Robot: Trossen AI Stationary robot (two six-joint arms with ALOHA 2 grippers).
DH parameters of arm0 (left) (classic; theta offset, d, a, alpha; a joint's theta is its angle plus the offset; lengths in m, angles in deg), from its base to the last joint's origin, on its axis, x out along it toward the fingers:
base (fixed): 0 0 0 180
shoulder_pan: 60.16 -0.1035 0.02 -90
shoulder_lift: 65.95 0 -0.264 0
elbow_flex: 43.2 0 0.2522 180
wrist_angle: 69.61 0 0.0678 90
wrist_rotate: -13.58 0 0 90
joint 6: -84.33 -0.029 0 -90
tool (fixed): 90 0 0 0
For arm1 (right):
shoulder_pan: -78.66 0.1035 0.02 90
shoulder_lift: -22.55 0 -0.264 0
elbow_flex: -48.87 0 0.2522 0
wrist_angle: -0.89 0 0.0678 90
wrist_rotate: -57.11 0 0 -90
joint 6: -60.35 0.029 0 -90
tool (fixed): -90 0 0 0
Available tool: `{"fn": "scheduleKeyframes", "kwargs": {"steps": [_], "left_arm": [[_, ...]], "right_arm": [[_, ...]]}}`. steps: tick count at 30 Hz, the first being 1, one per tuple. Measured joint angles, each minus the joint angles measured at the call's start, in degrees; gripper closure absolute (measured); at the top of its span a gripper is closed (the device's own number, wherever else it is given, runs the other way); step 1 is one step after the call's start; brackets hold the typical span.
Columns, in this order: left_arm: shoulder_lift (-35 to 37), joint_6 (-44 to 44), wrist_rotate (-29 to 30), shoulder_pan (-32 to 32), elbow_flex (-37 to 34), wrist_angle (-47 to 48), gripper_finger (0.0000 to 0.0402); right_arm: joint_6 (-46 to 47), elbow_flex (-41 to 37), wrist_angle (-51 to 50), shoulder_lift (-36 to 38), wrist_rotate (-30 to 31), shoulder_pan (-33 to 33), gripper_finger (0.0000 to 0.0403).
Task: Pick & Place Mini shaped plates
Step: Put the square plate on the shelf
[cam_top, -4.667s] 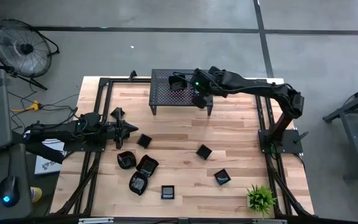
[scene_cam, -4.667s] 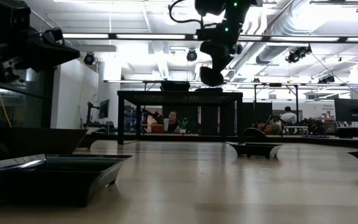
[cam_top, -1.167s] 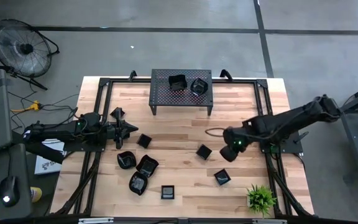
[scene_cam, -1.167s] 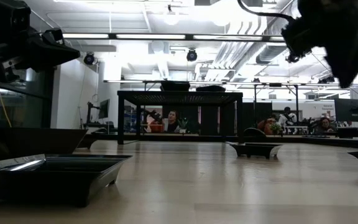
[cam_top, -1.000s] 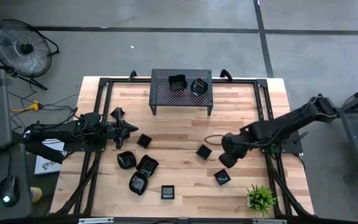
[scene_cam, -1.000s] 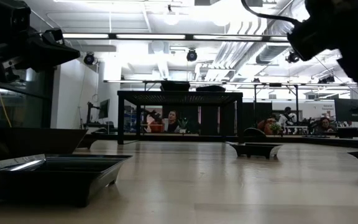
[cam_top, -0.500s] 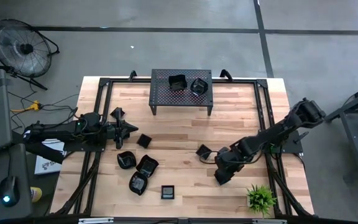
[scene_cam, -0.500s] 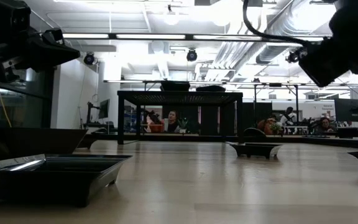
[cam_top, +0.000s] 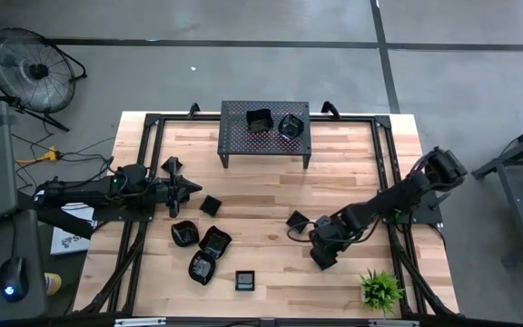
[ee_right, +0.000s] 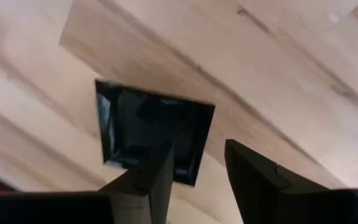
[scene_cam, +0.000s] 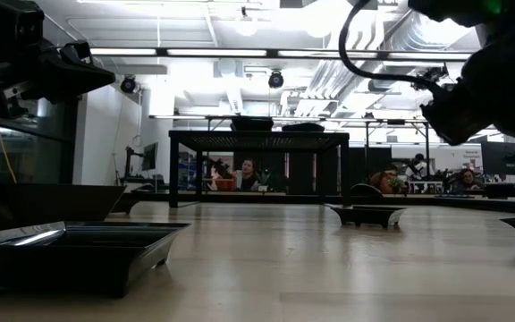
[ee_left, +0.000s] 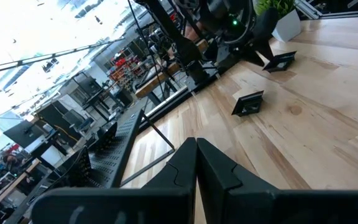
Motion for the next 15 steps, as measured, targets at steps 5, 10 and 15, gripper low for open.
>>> {"fn": "scheduleKeyframes", "kwargs": {"steps": [5, 10, 15], "left_arm": [[0.0, 0.0, 0.0, 0.0, 0.0, 0.0, 0.0399], [0.0, 0.0, 0.0, 0.0, 0.0, 0.0, 0.0399], [0.0, 0.0, 0.0, 0.0, 0.0, 0.0, 0.0399]], "right_arm": [[0.0, 0.0, 0.5, -0.8, 0.8, 0.0, 0.0263], [0.2, 0.0, 0.5, -0.2, 2.0, 0.1, 0.0263], [0.2, 0.0, 0.5, -0.2, 2.3, 0.1, 0.0263]]}}
